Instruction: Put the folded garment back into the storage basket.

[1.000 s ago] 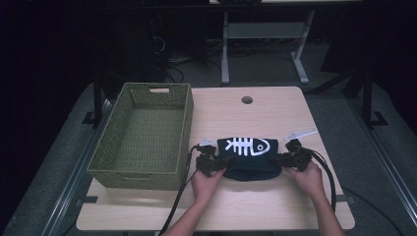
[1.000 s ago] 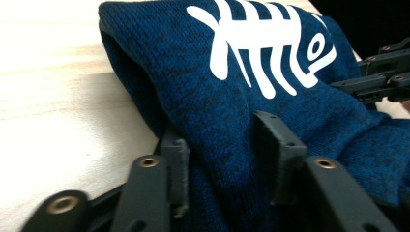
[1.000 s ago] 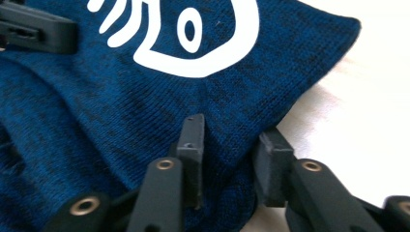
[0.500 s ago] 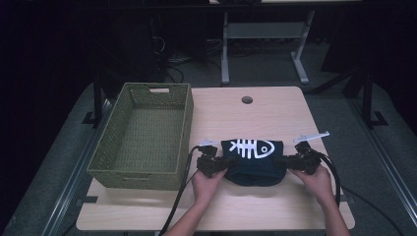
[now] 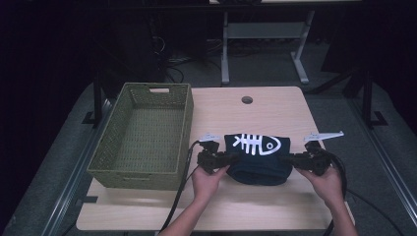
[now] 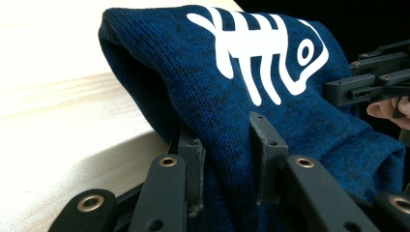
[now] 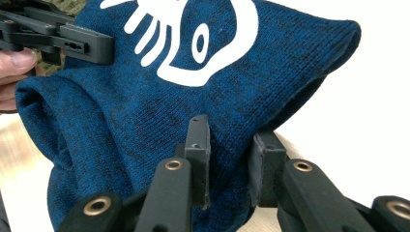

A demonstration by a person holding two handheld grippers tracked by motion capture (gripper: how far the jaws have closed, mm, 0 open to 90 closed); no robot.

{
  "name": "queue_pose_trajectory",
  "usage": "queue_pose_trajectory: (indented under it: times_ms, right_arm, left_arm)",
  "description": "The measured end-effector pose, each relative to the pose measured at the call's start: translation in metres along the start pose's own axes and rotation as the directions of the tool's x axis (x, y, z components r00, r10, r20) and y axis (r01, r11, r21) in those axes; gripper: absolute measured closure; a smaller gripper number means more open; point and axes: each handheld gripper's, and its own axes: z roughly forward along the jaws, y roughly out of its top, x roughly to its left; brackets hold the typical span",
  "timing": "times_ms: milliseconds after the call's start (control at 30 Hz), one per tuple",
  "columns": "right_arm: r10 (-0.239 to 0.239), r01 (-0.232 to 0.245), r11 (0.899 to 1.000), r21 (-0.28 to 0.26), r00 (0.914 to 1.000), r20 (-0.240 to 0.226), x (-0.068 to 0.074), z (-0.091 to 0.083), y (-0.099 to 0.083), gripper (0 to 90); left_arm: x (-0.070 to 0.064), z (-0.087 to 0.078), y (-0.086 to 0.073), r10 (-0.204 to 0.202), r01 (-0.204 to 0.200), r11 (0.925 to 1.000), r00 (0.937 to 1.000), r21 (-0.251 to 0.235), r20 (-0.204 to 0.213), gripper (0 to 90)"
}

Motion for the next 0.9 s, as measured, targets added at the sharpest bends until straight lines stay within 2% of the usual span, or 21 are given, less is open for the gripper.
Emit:
queue_pose_trajectory:
  times_ms: [267,667,900]
  right_arm:
    - [0.002,-0.002,1.000,-0.021,1.0000,-0.004,0.004,-0.007,0.003,73.3]
    - [0.005,-0.006,0.999,-0.043,0.9999,-0.010,0.008,-0.014,0.006,73.3]
    - [-0.008,0.008,0.998,-0.056,0.9999,-0.007,0.015,-0.019,0.014,73.3]
  left_arm:
    - [-0.005,-0.007,0.008,0.013,-0.013,0.9999,0.9998,-0.007,0.016,70.8]
    - [-0.009,-0.018,0.019,0.015,-0.014,0.9998,0.9982,-0.016,0.058,70.8]
    - [-0.009,-0.028,0.026,0.012,-0.011,0.9997,0.9967,-0.023,0.080,70.8]
